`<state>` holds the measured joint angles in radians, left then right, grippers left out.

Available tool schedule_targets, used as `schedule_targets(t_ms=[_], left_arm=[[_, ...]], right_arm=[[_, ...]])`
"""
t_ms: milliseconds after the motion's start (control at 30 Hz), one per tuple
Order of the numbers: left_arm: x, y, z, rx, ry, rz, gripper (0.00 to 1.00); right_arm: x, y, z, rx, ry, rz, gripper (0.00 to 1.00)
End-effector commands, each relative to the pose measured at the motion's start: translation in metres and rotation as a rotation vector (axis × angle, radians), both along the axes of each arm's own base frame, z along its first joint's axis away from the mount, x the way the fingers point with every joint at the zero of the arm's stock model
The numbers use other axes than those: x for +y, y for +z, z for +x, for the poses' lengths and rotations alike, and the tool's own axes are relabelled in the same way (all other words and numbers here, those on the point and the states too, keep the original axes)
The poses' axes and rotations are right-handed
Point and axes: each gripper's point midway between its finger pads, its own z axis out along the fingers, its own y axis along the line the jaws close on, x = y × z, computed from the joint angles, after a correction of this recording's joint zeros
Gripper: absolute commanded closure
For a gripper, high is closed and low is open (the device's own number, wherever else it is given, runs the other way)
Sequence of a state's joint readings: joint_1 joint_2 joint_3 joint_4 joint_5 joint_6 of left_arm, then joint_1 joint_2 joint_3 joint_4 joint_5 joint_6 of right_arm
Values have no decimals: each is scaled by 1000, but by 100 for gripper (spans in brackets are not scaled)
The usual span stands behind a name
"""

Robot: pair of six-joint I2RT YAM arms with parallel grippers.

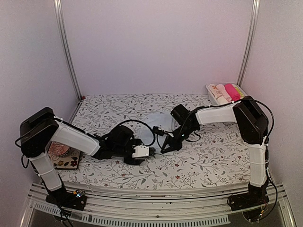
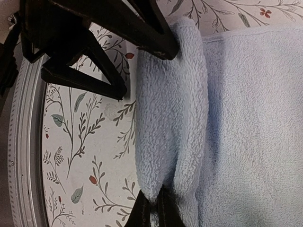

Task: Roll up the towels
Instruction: Roll the towel at the center of the board.

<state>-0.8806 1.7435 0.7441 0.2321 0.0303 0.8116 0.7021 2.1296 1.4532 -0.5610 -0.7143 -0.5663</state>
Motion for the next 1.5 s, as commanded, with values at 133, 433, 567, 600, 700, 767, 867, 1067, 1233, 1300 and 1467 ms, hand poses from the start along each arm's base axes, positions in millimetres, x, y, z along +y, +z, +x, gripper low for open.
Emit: schedule_targets(t_ms=[133, 433, 567, 600, 700, 767, 867, 1067, 1233, 1300, 1467], left_arm=[[-5, -3, 26, -130, 71, 41, 39], [-6, -21, 22, 6, 74, 100, 88], [-10, -23, 14, 150, 70, 105, 100], [-8, -24, 10, 198, 65, 108, 100], [-6, -21, 5, 334, 68, 83, 100], [-7, -17, 1, 418, 55, 52, 100], [-7, -16, -4, 536, 44, 34, 100], [-11, -25, -2, 715, 74, 28, 100], [-16, -24, 6, 823, 109, 10, 100], [-17, -28, 7, 875, 123, 19, 100], [-18, -32, 6, 971, 149, 45, 100]], right_arm=[[1, 4, -1, 59, -1, 23, 96], [-3, 6, 4, 27, -14, 11, 93], [-8, 9, 11, -28, -35, -9, 83], [-11, 11, 14, -59, -42, -17, 75], [-22, 17, 19, -161, -60, -33, 61], [-30, 19, 19, -223, -69, -35, 57], [-38, 28, 26, -329, -86, -31, 52], [-52, 38, 20, -485, -65, -5, 48], [-53, 53, 1, -668, 19, 35, 45], [-51, 57, -4, -740, 45, 47, 44], [-40, 47, -17, -818, 125, 42, 44]])
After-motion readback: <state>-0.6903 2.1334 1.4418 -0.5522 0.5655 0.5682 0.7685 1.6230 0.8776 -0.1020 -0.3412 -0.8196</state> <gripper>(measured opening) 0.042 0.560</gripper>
